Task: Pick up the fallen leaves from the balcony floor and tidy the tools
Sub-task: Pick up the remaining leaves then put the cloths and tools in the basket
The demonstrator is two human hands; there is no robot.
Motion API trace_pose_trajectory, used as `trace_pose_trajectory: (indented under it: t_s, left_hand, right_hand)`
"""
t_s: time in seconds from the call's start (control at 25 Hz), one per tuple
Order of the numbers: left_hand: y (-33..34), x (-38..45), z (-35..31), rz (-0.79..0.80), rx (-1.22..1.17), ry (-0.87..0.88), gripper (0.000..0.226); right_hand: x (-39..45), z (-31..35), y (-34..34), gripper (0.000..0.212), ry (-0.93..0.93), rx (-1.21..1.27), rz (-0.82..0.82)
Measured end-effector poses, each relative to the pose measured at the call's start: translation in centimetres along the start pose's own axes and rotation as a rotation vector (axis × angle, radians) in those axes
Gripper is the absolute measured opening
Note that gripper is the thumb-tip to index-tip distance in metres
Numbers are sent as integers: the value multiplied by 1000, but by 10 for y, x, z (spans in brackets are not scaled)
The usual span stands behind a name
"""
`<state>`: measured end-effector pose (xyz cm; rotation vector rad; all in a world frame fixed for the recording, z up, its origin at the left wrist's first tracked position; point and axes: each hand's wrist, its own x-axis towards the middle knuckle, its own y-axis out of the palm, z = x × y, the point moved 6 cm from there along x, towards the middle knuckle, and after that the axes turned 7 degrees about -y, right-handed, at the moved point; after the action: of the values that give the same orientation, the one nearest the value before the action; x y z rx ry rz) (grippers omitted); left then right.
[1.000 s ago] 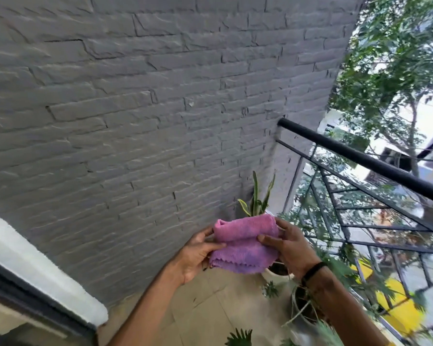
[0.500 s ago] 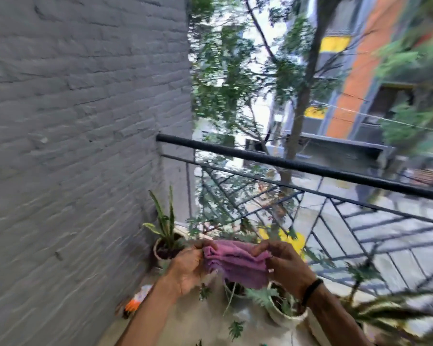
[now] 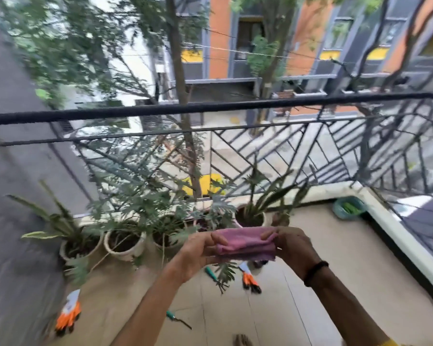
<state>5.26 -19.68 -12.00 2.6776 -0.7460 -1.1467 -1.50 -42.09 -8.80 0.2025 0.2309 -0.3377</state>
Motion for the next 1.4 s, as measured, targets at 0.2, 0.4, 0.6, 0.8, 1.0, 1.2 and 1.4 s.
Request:
trace_pose_trajectory:
  t_s: [0.2, 0.4, 0.6, 0.8, 1.0, 1.2, 1.4]
  left_hand:
    - [111, 66, 13, 134, 246, 8, 18]
    - [236, 157, 24, 149, 411, 48, 28]
    - [364, 228, 30, 228, 447, 54, 51]
    - [447, 290, 26, 274, 375, -55, 60]
    - [512, 364, 19, 336, 344, -223, 44]
    - [583, 460, 2, 329, 277, -307, 32]
    - [639, 553, -31, 289, 299, -347, 43]
  right_hand:
    - [-10, -1, -129, 9, -64, -198, -199]
    - [-10, 1, -269, 25, -101, -262, -357]
    - [-1, -10, -411, 69, 24, -20, -523]
    - [12, -21, -484, 57, 121, 83, -578]
    - [49, -23, -544, 42, 213, 233, -663]
    - [125, -6, -612, 23, 313, 177, -747]
    - [198, 25, -688, 29, 287, 154, -860]
